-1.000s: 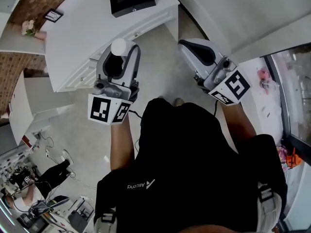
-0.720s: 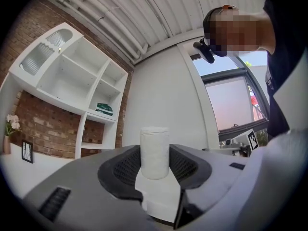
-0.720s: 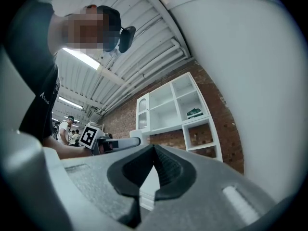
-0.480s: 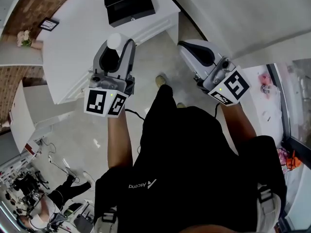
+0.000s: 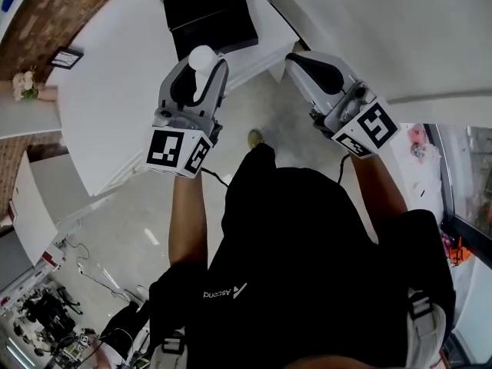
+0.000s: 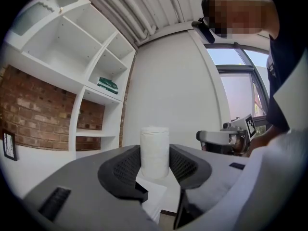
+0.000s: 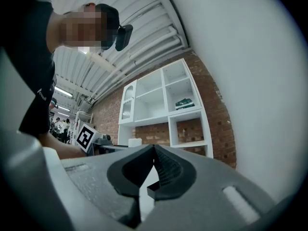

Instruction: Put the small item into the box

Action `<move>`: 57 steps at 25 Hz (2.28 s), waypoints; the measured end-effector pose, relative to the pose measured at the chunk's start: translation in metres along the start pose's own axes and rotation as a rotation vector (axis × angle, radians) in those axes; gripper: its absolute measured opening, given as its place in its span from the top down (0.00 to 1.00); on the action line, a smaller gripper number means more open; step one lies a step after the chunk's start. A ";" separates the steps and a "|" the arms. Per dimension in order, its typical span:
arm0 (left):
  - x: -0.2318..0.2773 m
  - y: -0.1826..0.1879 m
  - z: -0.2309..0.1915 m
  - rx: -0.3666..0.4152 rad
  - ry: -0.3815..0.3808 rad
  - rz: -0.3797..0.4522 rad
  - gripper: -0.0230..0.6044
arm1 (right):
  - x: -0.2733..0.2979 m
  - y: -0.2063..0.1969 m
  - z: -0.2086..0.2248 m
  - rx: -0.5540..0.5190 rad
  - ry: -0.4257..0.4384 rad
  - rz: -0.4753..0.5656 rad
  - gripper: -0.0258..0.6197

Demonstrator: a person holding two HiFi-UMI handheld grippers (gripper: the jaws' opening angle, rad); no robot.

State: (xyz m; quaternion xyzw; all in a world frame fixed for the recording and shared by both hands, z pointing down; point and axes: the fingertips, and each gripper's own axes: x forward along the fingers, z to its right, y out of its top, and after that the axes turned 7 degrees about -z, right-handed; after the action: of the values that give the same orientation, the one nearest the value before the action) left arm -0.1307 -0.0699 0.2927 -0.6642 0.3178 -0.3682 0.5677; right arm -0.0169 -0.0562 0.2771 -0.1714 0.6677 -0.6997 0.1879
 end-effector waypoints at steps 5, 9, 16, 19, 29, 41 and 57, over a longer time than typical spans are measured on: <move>0.039 -0.016 -0.038 0.008 -0.056 -0.084 0.69 | 0.043 -0.005 0.032 -0.008 -0.048 -0.023 0.96; 0.065 -0.032 -0.057 0.011 -0.107 -0.174 0.69 | 0.065 -0.009 0.052 -0.012 -0.092 -0.039 0.96; 0.105 -0.068 -0.071 0.015 -0.161 -0.354 0.69 | 0.084 -0.017 0.080 -0.012 -0.111 -0.062 0.96; 0.120 -0.080 -0.074 0.015 -0.165 -0.418 0.69 | 0.088 -0.021 0.090 -0.015 -0.101 -0.063 0.96; 0.164 -0.130 -0.089 0.007 -0.160 -0.691 0.69 | 0.102 -0.027 0.124 0.000 -0.033 -0.058 0.96; 0.210 -0.203 -0.101 -0.020 -0.164 -1.033 0.69 | 0.095 -0.039 0.163 0.026 0.003 -0.064 0.96; 0.229 -0.255 -0.105 -0.078 -0.156 -1.268 0.68 | 0.089 -0.050 0.184 0.064 0.009 -0.058 0.96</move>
State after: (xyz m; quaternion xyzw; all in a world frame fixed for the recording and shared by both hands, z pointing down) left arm -0.0985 -0.2784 0.5827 -0.7682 -0.1658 -0.5714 0.2363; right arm -0.0060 -0.2587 0.3355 -0.1814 0.6406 -0.7265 0.1699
